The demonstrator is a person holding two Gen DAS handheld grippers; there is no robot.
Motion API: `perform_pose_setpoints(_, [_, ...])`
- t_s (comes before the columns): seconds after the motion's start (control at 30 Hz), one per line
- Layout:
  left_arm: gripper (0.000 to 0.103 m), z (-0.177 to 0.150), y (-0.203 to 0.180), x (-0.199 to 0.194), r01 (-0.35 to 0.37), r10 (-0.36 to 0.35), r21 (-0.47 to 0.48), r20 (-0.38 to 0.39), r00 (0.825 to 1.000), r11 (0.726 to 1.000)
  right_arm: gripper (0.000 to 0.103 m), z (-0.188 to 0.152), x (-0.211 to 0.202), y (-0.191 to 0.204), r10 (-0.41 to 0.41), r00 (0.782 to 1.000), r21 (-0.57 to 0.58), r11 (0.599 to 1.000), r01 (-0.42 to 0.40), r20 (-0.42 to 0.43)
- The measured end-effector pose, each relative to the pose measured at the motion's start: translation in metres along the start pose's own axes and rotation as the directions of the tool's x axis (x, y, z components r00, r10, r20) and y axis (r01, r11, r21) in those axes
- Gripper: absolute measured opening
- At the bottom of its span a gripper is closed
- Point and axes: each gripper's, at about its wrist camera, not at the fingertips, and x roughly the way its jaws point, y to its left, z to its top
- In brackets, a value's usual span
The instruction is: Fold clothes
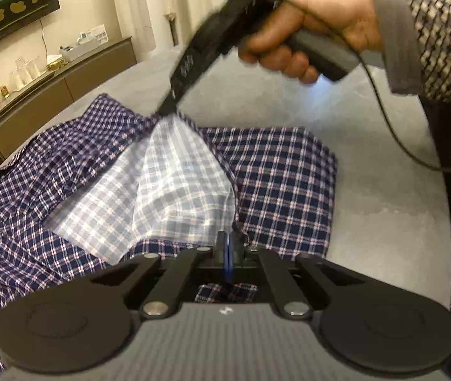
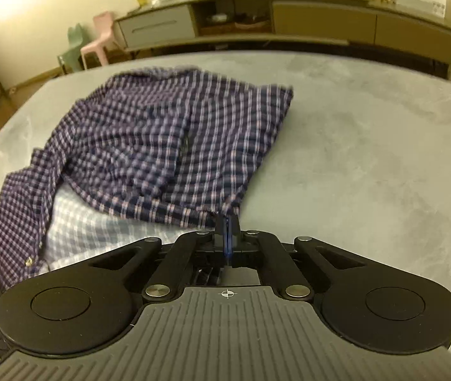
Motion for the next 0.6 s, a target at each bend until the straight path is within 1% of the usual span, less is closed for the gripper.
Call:
perform_pose_setpoints(0.1, [0.003, 0.0, -0.001, 0.002, -0.01, 0.01, 0.005, -0.009, 1.0, 1.0, 0.0, 0.005, -0.012, -0.008, 0.002, 0.998, 0.075, 0.997, -0.007, 0.067])
perform_pose_setpoints(0.2, [0.006, 0.0, -0.001, 0.005, -0.02, 0.021, 0.009, -0.019, 1.0, 1.0, 0.0, 0.007, -0.011, -0.017, 0.012, 0.997, 0.146, 0.989, -0.023, 0.082])
perform_pose_setpoints(0.23, [0.005, 0.0, -0.001, 0.005, -0.024, 0.024, 0.011, -0.022, 0.999, 1.0, 0.0, 0.007, -0.011, -0.02, 0.015, 0.996, 0.169, 0.985, -0.029, 0.086])
perform_pose_setpoints(0.27, [0.0, 0.001, -0.002, 0.006, -0.027, 0.027, 0.012, -0.025, 0.999, 1.0, 0.0, 0.007, -0.01, -0.022, 0.011, 0.997, 0.182, 0.983, -0.026, 0.082])
perform_pose_setpoints(0.33, [0.0, 0.004, 0.004, 0.005, -0.042, 0.042, 0.002, -0.011, 0.999, 0.999, 0.0, 0.006, -0.009, -0.024, 0.001, 0.997, 0.198, 0.98, -0.016, 0.072])
perform_pose_setpoints(0.4, [0.0, 0.012, 0.019, 0.002, -0.069, 0.069, -0.04, 0.013, 0.998, 0.997, 0.0, 0.006, -0.008, -0.024, 0.005, 0.998, 0.2, 0.98, -0.018, 0.066])
perform_pose_setpoints(0.47, [0.0, 0.02, 0.044, -0.003, -0.125, 0.13, -0.127, 0.037, 0.991, 0.984, 0.002, 0.006, -0.009, -0.021, 0.027, 0.998, 0.189, 0.981, -0.038, 0.06])
perform_pose_setpoints(0.53, [0.0, 0.027, 0.07, -0.008, -0.182, 0.199, -0.224, 0.054, 0.978, 0.957, 0.015, 0.007, -0.01, -0.016, 0.061, 0.997, 0.162, 0.985, -0.066, 0.037])
perform_pose_setpoints(0.57, [0.001, 0.028, 0.071, -0.011, -0.182, 0.2, -0.221, 0.063, 0.978, 0.958, 0.025, 0.007, -0.011, -0.014, 0.084, 0.996, 0.139, 0.987, -0.085, 0.015])
perform_pose_setpoints(0.6, [0.001, 0.027, 0.066, -0.015, -0.166, 0.181, -0.186, 0.071, 0.981, 0.969, 0.046, 0.005, -0.01, -0.013, 0.118, 0.993, 0.138, 0.984, -0.115, -0.012])
